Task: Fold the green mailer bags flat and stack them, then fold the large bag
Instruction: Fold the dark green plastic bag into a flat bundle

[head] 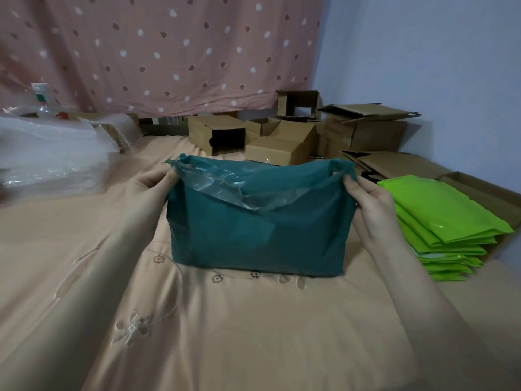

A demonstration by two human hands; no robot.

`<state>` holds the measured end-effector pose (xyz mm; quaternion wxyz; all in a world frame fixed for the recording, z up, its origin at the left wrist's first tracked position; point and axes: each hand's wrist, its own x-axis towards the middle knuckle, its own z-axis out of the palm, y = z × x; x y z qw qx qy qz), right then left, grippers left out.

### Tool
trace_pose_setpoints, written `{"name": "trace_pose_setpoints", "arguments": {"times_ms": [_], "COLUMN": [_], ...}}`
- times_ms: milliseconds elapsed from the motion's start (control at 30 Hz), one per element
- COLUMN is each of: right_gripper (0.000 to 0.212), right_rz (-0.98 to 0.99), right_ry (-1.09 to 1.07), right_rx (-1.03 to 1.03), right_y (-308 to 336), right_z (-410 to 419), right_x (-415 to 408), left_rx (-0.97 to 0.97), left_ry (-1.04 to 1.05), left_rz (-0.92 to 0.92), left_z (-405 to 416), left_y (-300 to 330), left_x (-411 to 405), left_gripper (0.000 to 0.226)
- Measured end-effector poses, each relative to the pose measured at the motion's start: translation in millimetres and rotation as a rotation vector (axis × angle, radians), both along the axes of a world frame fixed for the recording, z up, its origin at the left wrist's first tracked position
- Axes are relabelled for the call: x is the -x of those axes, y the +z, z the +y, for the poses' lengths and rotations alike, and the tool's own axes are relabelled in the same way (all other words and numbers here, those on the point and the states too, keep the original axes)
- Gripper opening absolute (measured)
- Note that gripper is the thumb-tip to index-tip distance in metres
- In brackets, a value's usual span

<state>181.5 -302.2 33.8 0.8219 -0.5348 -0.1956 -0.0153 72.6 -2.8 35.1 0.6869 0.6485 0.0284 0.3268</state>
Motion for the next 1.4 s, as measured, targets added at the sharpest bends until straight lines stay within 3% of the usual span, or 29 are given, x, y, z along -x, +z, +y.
{"name": "trace_pose_setpoints", "arguments": {"times_ms": [100,167,300,500,767,1100,1267,1400], "right_gripper": [0.025,0.011,0.01,0.006,0.003,0.007,0.034,0.04], "right_rz": [0.042,0.054,0.072,0.082,0.11,-0.047,-0.169,-0.291], "right_ry": [-0.077,-0.119,-0.145,-0.195,-0.272,-0.425,-0.519,-0.577], "right_rx": [-0.013,-0.009,-0.031,-0.026,-0.086,-0.005,0.038,0.104], "right_y": [0,0,4,5,4,-1,5,13], "right_z": [-2,-3,0,4,8,15,13,6], "right_x": [-3,-4,2,5,10,12,16,23], "left_rx": [0.107,0.167,0.152,0.161,0.06,-0.072,-0.103,-0.139], "left_ry": [-0.031,-0.058,-0.121,-0.026,-0.157,0.209,0.306,0.316], "left_rz": [-0.034,-0.016,0.053,0.046,0.081,-0.021,-0.05,-0.036], "left_z": [4,8,14,5,14,5,0,4], "left_y": [-2,-4,-1,6,5,7,12,17], "left_x": [-4,-4,-1,1,4,-2,0,8], "left_gripper": [0.017,0.033,0.059,0.015,0.026,0.005,0.01,0.005]}}
